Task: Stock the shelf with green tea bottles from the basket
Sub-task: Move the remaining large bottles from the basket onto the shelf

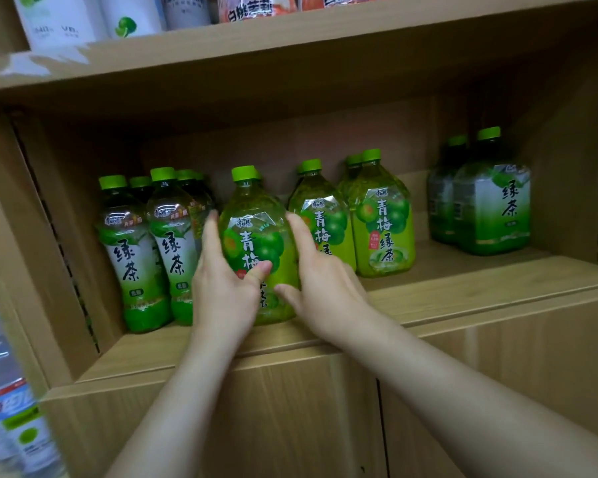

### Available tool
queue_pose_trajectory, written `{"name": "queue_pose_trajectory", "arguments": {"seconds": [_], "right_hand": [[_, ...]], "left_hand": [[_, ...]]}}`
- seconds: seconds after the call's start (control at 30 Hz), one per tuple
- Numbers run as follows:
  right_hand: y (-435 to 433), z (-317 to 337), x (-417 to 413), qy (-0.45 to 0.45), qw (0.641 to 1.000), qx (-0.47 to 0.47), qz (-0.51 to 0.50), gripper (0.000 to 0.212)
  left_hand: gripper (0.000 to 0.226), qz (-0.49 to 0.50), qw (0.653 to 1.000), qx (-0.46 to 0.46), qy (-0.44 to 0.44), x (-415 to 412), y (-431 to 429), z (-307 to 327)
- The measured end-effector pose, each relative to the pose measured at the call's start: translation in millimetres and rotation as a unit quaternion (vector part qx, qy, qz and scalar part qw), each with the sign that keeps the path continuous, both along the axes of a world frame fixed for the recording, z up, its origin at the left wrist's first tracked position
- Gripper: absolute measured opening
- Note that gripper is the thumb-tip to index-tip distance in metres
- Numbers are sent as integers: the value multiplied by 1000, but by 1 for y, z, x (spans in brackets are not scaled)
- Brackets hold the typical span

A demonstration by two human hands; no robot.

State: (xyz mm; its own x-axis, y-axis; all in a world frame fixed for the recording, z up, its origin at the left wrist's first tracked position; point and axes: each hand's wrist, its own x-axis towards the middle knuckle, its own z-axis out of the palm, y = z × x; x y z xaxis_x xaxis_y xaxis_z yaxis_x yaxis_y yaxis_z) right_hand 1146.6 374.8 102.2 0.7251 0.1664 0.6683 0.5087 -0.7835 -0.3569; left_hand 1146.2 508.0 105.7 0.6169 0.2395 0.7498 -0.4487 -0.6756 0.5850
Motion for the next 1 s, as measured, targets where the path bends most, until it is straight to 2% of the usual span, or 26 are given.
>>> {"name": "queue_pose_trajectory", "arguments": {"seconds": [0.1,0.17,0.33,0.43,0.53,0.63,0.73,0.83,1.0], "right_hand": [[1,-1,-6,-45,998,-28,16,96],[-2,1,-4,-42,998,-25,30,95],[-9,7,0,16,997,-18,67,95],[-30,13,-9,79,989,16,122,88],[-78,23,-40,70,989,48,120,53],[-143,31,-90,120,984,81,105,26],[-215,25,-145,178,973,130,70,28],[-285,2,-194,212,964,162,-13,36],[-388,-59,-281,267,931,203,-145,35]], "left_hand": [[83,104,976,165,-95,-10,-10,3],[71,129,962,224,-86,-11,-11,2],[69,140,958,247,-29,-15,-15,5],[71,133,960,245,-39,-21,-29,4],[53,45,962,236,-130,-32,-57,-4],[32,-129,956,203,-166,-48,-104,-19],[20,-304,936,149,-94,-71,-163,-37],[19,-416,898,145,-15,-92,-228,-62],[26,-539,808,230,53,-135,-334,-116]]}}
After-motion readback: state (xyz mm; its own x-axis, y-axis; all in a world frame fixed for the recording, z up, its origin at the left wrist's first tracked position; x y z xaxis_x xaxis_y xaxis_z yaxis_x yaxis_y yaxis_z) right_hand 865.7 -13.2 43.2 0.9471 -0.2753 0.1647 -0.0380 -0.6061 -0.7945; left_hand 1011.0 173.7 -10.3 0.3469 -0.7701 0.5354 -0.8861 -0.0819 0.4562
